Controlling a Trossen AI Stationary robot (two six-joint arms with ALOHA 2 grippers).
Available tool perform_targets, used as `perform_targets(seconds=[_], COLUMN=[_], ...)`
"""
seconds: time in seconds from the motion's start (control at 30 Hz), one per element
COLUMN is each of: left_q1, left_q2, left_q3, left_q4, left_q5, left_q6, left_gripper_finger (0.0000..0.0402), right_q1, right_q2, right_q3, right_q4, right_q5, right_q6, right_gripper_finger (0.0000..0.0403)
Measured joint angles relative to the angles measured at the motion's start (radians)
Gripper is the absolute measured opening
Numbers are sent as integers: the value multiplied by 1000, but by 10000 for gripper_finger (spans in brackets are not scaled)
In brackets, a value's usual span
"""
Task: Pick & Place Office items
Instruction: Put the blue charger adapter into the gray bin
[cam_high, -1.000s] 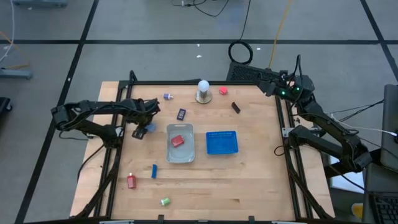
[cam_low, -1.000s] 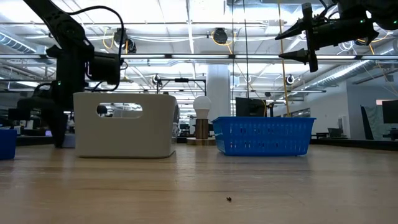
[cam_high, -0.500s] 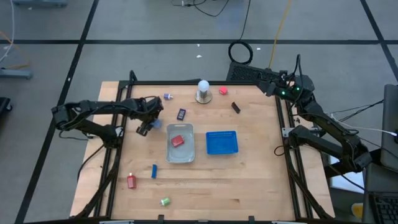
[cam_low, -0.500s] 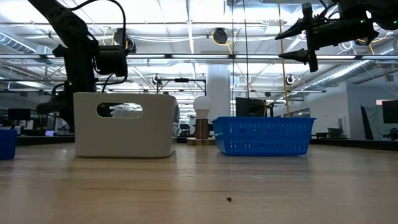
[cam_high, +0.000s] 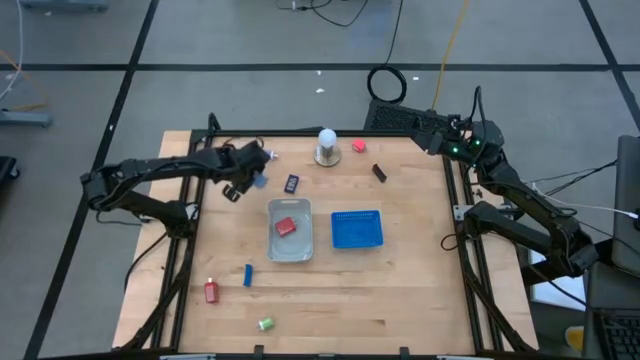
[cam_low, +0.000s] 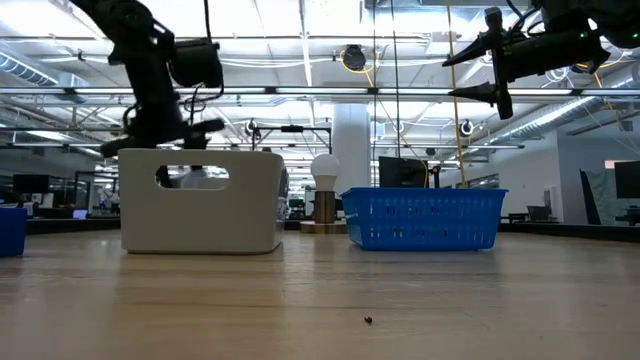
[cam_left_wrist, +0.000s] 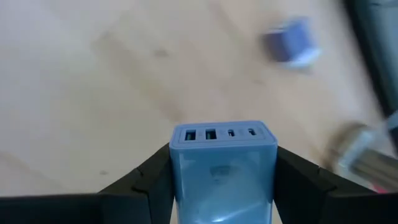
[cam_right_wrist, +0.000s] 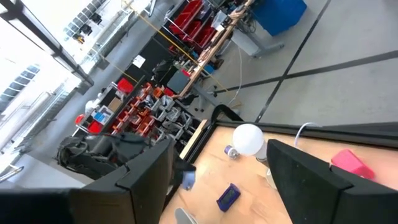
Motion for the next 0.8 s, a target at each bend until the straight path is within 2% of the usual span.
perform_targets(seconds=[0.17, 0.37, 0.57, 0.8], left_q1=[20, 5, -67, -171], left_q2=[-45, -112, -173, -189], left_q3=[64, 118, 148, 149], left_q4=[0, -1, 5, 41], left_q5=[-27, -25, -23, -27], left_q6=[162, 275, 339, 387], left_gripper_finger=[209, 209, 209, 209], right_q1=[0, 0, 1, 30], right_q2=[0, 0, 0, 0], right_q3=[0, 0, 0, 0], right_q4=[0, 0, 0, 0], right_q5=[2, 2, -1, -1], right_q6=[30, 80, 121, 124], right_gripper_finger=[256, 256, 256, 256])
